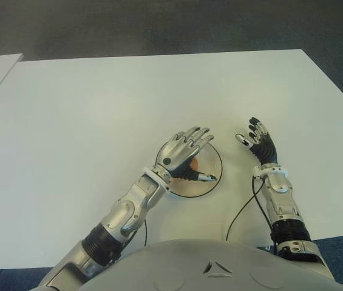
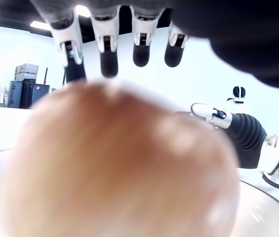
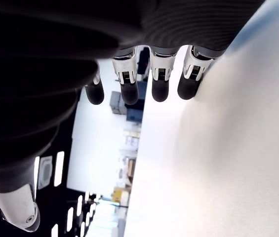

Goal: Put the apples into the plate.

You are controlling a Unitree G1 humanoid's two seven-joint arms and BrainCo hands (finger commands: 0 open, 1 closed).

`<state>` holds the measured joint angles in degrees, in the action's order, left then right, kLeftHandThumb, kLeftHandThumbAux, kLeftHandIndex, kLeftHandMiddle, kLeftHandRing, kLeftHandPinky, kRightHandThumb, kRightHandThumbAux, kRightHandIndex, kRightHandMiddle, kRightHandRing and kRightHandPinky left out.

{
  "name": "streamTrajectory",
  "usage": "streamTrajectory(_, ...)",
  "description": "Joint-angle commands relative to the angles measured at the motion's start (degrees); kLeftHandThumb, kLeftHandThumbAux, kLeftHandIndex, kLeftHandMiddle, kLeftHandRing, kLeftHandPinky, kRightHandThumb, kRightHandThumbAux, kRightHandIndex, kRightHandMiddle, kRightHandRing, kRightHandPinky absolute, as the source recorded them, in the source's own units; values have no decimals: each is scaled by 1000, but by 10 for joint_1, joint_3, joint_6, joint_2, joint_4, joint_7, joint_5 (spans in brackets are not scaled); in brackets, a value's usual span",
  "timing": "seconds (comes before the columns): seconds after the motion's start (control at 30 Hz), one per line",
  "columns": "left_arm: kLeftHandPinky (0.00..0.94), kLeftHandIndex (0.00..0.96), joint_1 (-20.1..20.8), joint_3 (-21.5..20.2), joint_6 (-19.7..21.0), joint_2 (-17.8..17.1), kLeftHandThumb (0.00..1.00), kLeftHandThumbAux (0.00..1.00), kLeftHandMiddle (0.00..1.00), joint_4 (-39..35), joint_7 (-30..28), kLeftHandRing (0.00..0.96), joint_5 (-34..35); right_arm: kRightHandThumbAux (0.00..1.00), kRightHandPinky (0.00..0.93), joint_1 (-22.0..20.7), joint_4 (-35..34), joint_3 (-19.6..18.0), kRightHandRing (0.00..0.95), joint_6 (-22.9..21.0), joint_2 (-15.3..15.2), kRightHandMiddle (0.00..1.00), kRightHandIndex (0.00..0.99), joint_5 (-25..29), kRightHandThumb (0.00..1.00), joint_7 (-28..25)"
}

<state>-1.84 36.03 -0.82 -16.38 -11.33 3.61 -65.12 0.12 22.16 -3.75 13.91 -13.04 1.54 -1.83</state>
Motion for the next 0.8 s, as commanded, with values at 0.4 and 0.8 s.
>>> streamTrajectory(0.4, 0, 0, 2, -3, 0, -1, 48, 272, 0, 9, -6, 0, 1, 656, 0, 44, 31, 23, 2, -58, 15, 0, 0, -15, 32, -17)
streamTrajectory(0.8, 0, 0, 4, -7, 2, 0, 51, 263, 0, 8, -11, 0, 9, 671, 0, 42, 35, 21, 4, -54, 18, 0, 0, -13, 28, -16)
